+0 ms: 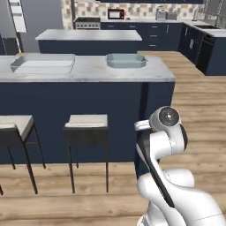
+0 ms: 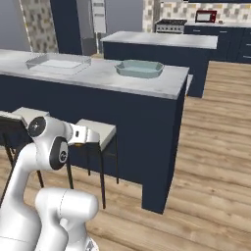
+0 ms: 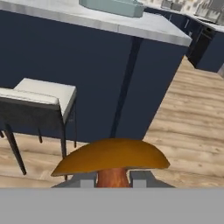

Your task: Place the cold items (mushroom and broccoli) from the fridge in one tupperware on the dining counter. Place the warm items (kebab skewer and hot dog) in the stove area in another tupperware.

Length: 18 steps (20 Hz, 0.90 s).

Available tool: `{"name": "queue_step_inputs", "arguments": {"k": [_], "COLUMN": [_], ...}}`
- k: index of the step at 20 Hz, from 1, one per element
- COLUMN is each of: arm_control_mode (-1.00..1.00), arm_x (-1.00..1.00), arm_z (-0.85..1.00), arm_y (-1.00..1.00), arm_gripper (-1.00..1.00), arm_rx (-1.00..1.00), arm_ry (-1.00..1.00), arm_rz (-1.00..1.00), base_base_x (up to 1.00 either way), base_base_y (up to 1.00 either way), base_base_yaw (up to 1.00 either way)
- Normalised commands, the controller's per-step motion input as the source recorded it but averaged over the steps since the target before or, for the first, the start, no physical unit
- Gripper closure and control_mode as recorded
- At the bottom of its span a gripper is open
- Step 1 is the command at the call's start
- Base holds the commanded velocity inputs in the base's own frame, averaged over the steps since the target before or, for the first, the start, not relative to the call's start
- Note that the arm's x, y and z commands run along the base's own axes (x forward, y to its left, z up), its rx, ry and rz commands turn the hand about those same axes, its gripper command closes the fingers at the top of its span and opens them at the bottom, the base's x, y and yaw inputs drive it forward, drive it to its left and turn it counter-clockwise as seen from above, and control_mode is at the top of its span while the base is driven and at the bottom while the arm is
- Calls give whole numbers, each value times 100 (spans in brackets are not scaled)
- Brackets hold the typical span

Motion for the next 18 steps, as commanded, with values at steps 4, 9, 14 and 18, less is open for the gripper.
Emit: {"name": "queue_step_inputs", "arguments": {"k": [4,9,14,18], "arm_control_mode": [100,100,100,100], "arm_x": [0,0,0,0], "arm_z": [0,0,0,0], "arm_y": [0,0,0,0], "arm_gripper": [100,100,100,100], "arm_rx": [0,0,0,0], "arm_ry": [0,0,0,0], "arm_rz": [0,0,0,0], "base_base_x": [62,79,79,90], "base_base_y": [100,100,100,93], "base_base_yaw": [-20,-20,-19,-12]}}
